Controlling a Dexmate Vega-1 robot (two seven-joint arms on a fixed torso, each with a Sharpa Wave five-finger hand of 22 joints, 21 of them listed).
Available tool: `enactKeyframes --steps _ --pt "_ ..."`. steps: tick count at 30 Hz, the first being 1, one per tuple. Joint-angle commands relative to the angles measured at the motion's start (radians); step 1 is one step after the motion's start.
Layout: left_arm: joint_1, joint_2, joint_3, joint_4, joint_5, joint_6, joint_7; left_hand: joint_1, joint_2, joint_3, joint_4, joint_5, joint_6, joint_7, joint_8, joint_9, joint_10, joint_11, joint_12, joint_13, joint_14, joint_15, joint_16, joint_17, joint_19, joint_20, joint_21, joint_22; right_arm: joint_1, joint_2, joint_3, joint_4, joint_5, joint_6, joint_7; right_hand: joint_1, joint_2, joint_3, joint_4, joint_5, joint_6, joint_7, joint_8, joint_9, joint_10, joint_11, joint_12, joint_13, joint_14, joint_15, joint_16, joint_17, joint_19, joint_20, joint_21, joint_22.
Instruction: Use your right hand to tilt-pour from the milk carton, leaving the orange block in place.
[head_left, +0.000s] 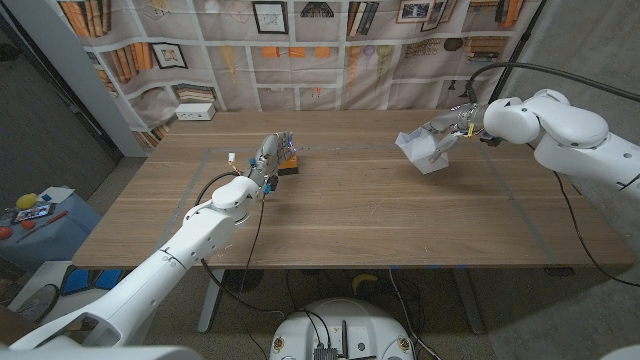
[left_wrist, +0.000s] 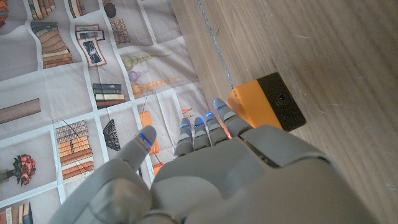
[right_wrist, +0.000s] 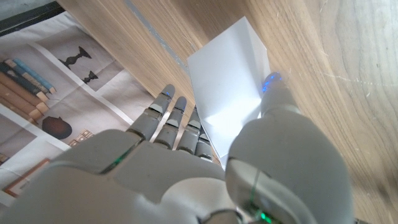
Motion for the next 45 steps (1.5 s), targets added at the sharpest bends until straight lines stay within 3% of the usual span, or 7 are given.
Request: enactKeyframes --steps 1,25,45 --pt "-0.006 -0.005 0.004 0.010 0.001 -0.005 -0.005 -0.013 0.086 0.006 -0.001 -0.004 0.006 -0.007 -0.002 0.005 0.009 0.002 -0.001 0.003 0.008 0.004 -0.003 0.005 0.010 -0.001 0.000 0.005 0.080 0.060 -0.058 -0.008 -0.251 0.063 0.167 -0.008 0.009 0.001 0.003 -0.004 0.005 -0.005 0.007 0.001 0.000 -0.004 -0.006 0.006 0.001 -0.033 0.008 0.001 0.007 0.007 0.001 0.004" --pt "-0.025 -0.027 0.015 0.046 0.006 -0.026 -0.019 -0.013 0.086 0.008 0.000 -0.003 0.008 -0.006 -0.002 0.005 0.011 0.002 -0.001 0.003 0.012 0.004 -0.003 0.005 0.010 -0.001 0.000 0.005 0.215 0.193 -0.129 0.110 -0.429 0.240 0.420 -0.009 0.011 0.015 0.001 -0.006 0.016 -0.011 0.017 0.000 0.004 -0.016 -0.009 0.014 0.007 -0.039 -0.001 -0.002 0.005 0.008 -0.003 0.004" --pt "0.001 -0.025 0.015 0.023 0.007 -0.026 -0.004 -0.013 0.086 0.008 0.000 -0.004 0.009 -0.006 -0.002 0.005 0.013 0.002 -0.001 0.003 0.011 0.004 -0.004 0.005 0.011 -0.002 0.000 0.005 0.280 0.245 -0.206 0.156 -0.588 0.363 0.532 -0.015 0.019 0.027 0.002 -0.006 0.011 -0.018 0.021 0.001 0.003 -0.025 -0.013 0.021 0.010 -0.049 -0.008 -0.002 -0.006 0.017 -0.008 0.004"
